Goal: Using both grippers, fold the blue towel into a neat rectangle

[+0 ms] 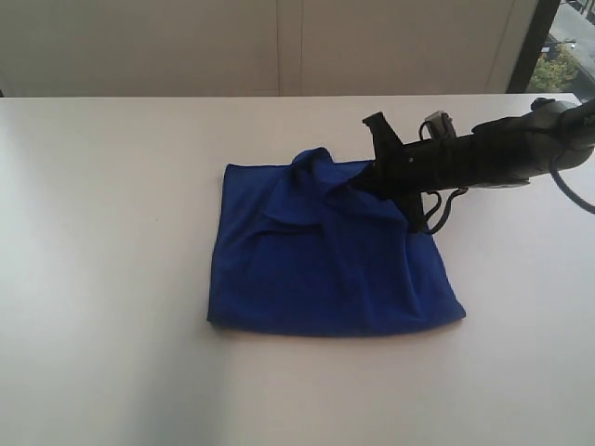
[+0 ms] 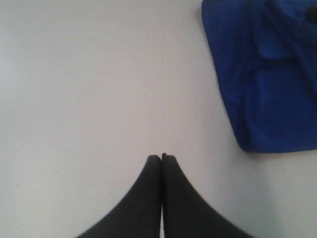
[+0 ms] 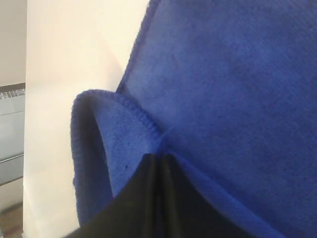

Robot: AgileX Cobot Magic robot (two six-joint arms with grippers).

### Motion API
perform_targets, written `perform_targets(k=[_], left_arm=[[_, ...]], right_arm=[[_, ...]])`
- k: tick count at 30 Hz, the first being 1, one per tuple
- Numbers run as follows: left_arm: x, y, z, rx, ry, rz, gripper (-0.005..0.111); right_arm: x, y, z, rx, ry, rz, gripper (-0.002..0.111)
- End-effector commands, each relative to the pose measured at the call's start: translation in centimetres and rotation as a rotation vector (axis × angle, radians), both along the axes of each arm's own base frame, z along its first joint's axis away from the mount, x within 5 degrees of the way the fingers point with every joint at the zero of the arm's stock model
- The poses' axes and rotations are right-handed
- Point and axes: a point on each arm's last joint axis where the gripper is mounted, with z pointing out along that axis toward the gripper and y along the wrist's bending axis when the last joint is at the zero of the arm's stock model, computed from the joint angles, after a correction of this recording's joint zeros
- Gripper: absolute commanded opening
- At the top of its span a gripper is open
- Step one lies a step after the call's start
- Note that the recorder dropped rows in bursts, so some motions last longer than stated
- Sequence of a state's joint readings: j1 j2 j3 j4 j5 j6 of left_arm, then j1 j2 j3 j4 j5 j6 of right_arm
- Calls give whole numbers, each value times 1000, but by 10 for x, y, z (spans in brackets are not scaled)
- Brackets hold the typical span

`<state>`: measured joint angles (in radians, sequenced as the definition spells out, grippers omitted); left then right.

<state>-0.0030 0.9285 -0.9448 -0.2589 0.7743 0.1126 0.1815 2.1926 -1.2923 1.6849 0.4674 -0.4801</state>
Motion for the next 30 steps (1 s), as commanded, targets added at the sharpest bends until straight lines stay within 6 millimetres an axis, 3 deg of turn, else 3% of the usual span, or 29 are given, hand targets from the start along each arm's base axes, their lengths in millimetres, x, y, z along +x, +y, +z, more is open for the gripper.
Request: perform_targets(k=[1,5,9,17,22,30], left_arm=[[-2,-1,0,-17,3,2,0],[-2,-2,0,-29,5,1,0],[7,-6,-9,-97,52,-2,0],[57,-25,-53,-337,90,-76,0],[94,-43,-77,-457,31,-131,0],[139,-97,-137,-532,47,-136,0]], right_arm=[[2,-3,-1,-24,-9,-12,0],[2,-2,2,-41,-37,17,0],[1,-2,28,-147,-195,135,0],[-11,-6,87,-386,-428,352,0],[-15,-8,93,-471,-466,434,0],[-16,-8,92,-495,-469,452,0]])
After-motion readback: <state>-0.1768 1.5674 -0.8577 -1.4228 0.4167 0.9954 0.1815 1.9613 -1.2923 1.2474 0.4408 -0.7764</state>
